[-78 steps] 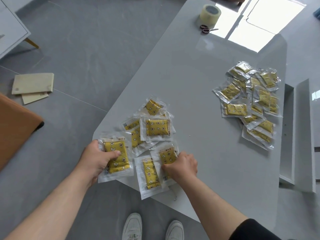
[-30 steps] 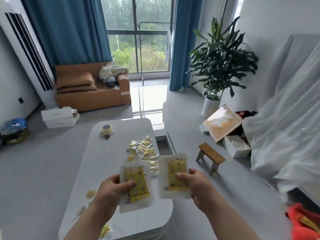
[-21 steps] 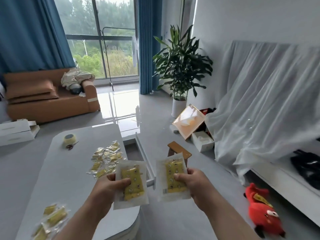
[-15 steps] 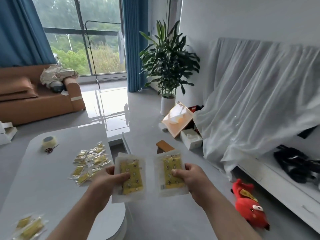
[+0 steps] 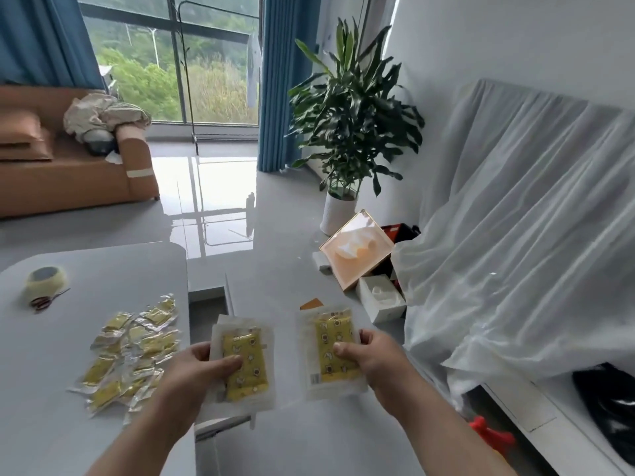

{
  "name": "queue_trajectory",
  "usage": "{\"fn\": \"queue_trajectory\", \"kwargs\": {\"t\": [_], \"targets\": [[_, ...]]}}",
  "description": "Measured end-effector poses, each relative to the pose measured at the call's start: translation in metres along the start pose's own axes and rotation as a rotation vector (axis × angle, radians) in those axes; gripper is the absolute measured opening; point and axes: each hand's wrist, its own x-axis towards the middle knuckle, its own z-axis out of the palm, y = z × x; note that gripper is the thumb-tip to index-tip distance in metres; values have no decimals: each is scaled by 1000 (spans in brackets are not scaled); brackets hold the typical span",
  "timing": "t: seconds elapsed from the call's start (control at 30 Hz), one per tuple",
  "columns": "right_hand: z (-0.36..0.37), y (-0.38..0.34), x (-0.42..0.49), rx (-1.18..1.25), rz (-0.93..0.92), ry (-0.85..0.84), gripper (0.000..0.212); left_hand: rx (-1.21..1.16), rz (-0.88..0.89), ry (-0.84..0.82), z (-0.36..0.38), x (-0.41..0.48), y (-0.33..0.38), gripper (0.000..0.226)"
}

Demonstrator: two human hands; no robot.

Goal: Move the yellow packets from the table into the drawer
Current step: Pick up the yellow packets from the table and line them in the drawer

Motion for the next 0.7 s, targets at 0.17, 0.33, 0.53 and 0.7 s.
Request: {"fn": "queue_trajectory", "kwargs": {"t": [0.17,0.33,0.53,0.7], "targets": [[2,-23,79,4,24,-48,12,-3,19,65,12,56,24,31],[-2,-47,166,-13,42,-157,15,-37,16,159,29,112,34,26],[-18,-92,286,-73,29,-339,13,-126,8,318,73,188,50,21],[-23,-130,367,-181,47,-509,10,-216,18,420,101,240,67,25]]}}
